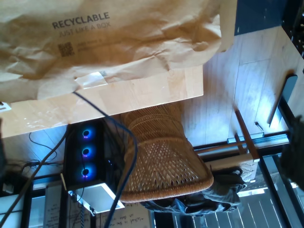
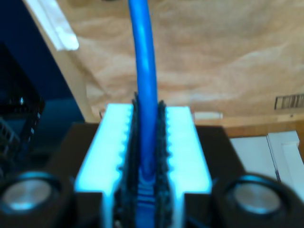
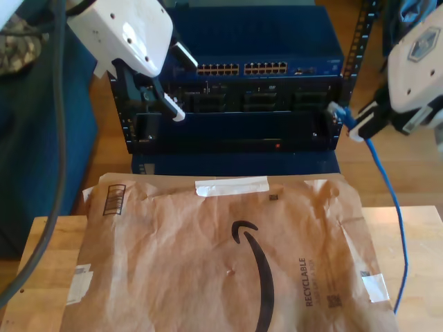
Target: Grab the cable and plug it in
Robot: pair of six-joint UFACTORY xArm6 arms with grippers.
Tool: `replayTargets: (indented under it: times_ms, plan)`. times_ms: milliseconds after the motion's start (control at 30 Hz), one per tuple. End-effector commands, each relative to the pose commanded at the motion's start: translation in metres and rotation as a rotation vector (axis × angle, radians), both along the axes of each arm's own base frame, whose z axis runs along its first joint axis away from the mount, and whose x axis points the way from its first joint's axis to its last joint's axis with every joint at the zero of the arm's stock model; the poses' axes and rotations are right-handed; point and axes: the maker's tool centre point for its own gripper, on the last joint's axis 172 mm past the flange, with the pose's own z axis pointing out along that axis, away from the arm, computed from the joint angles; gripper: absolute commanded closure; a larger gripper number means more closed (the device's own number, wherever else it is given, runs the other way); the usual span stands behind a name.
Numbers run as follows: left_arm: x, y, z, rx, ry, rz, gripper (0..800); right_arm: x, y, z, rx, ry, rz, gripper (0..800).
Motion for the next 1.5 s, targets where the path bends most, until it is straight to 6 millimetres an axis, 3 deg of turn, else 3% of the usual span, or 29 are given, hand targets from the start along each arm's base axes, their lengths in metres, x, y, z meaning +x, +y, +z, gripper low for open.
replayTargets:
  times_ms: [167,367,500,667,800,1033,1267,1500]
  plan:
    - [-0.001,-0.001,0.011,-0.026,-0.004,0.003,0,0.012,0.002,0.026,0.004,-0.040,0.006,796]
    - [-0.002,0.000,0.023,-0.025,-0.023,-0.005,0,0.013,0.021,0.031,0.075,0.005,0.023,796]
    - [-0.010,-0.011,0.038,-0.070,-0.020,-0.031,0,0.019,0.034,0.037,0.134,0.013,0.032,794]
    - [-0.013,-0.016,0.050,-0.098,-0.026,-0.040,0,0.020,0.038,0.032,0.138,0.028,0.035,794]
    - [-0.036,-0.041,0.066,-0.206,0.031,-0.100,0,0.023,0.038,0.033,0.138,0.019,0.030,796]
    - [-0.056,-0.059,0.084,-0.303,0.102,-0.132,1,0.039,0.043,0.041,0.141,-0.051,0.015,796]
    - [-0.053,-0.055,0.089,-0.325,0.156,-0.063,0,0.042,0.044,0.042,0.131,-0.066,0.013,796]
    - [-0.053,-0.055,0.089,-0.326,0.164,-0.057,0,0.048,0.071,0.029,0.099,-0.065,0.060,796]
